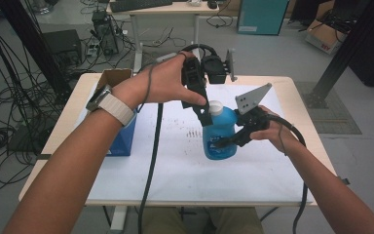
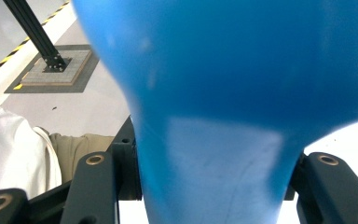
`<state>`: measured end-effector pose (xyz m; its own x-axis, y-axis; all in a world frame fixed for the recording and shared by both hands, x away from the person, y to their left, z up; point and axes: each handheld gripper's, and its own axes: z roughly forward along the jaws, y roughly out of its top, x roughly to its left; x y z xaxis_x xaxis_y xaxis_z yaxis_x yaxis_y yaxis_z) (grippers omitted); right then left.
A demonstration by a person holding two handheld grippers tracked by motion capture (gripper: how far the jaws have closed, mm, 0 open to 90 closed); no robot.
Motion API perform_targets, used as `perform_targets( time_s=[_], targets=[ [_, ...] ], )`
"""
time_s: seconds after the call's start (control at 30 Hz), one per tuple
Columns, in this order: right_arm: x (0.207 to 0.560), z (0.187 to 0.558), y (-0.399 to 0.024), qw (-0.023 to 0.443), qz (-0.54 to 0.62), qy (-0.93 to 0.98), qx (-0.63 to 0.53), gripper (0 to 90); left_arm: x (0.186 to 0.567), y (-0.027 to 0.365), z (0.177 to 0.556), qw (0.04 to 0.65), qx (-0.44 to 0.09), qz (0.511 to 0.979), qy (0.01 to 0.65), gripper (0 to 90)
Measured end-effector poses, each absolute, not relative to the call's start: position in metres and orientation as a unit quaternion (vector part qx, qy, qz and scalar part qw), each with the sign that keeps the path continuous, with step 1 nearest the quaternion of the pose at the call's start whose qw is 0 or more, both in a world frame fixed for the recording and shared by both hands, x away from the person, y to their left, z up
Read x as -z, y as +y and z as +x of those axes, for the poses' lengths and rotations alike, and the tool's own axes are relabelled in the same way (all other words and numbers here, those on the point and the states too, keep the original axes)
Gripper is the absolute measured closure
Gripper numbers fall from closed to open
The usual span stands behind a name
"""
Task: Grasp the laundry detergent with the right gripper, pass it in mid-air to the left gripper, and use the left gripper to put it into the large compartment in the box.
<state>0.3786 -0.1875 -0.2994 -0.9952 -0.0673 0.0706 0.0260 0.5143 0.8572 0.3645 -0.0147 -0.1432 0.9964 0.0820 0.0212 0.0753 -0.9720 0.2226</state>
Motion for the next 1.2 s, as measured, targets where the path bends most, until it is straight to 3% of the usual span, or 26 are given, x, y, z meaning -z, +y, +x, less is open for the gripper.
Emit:
perform_targets(
  time_s=[1.2],
  targets=[
    [0.2992, 0.3796, -0.1898, 0.038, 0.002, -0.868, 0.495, 44.1, 0.1483, -0.0132, 0.3659, 0.12, -0.016, 0.991, 0.049, 5.4]
  ],
)
